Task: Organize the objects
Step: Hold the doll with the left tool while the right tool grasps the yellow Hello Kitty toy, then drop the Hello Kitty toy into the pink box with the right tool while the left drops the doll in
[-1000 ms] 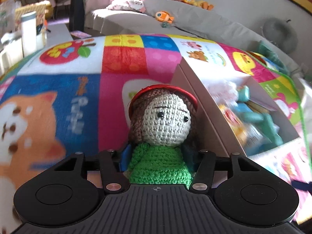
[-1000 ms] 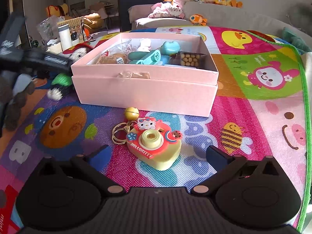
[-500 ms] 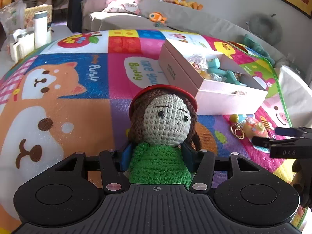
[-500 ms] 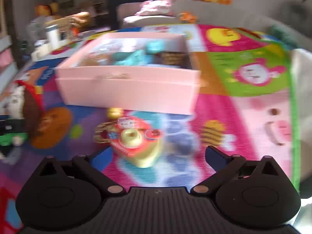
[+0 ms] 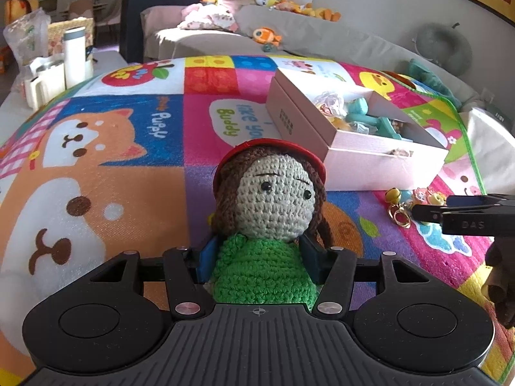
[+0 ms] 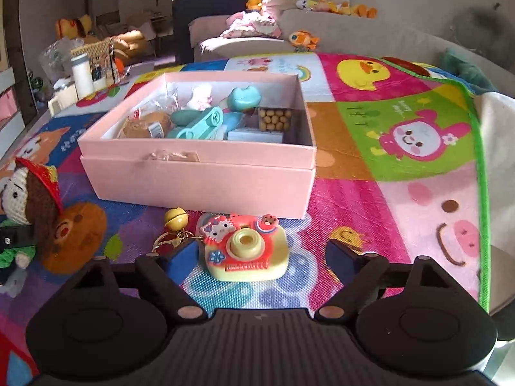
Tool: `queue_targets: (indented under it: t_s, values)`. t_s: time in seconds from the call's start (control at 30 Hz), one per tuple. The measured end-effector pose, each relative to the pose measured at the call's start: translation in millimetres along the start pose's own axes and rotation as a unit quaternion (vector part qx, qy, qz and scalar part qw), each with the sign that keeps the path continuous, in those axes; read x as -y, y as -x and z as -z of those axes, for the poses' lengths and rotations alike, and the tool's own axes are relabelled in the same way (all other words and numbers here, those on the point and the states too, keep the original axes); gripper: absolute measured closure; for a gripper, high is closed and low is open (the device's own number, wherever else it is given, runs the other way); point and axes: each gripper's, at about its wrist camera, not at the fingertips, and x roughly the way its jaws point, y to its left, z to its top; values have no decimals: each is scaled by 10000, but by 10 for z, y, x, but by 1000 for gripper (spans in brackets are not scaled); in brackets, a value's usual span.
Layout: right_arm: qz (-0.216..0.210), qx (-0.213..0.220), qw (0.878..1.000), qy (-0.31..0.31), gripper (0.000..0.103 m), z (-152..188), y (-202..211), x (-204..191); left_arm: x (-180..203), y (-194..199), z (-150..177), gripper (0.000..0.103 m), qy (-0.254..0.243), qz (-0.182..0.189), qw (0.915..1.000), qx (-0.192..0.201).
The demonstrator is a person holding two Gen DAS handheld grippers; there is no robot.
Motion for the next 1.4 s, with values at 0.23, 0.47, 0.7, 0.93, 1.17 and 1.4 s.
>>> queue_targets:
  t_s: [0.23,0.47,0.7,0.93,1.17,1.4]
  values:
    - [-214,-103,9997,72,47,-6,28,-22,15,1,9,44,8,-65,10000,31]
    - [-351,-73,9993,124,47,25,177,-21,-4,2,16,44,101,-51,9999,53]
    - [-731,279,9968,-153,47,-159,536,118,31,12,-9,47,75,-121,9999,-3]
    - [-855,860,9920,-363,47,-356,915,312,100,263,-353,50,109,218,9989,410]
    - [-895,1149,9878,-550,47,-450,984,452,494,55,-1404,49,15,756,9926,952]
    - [-819,1035,9882,-779,47,-364,807,557,620,-1323,-1774,46,1154,802,9887,-516]
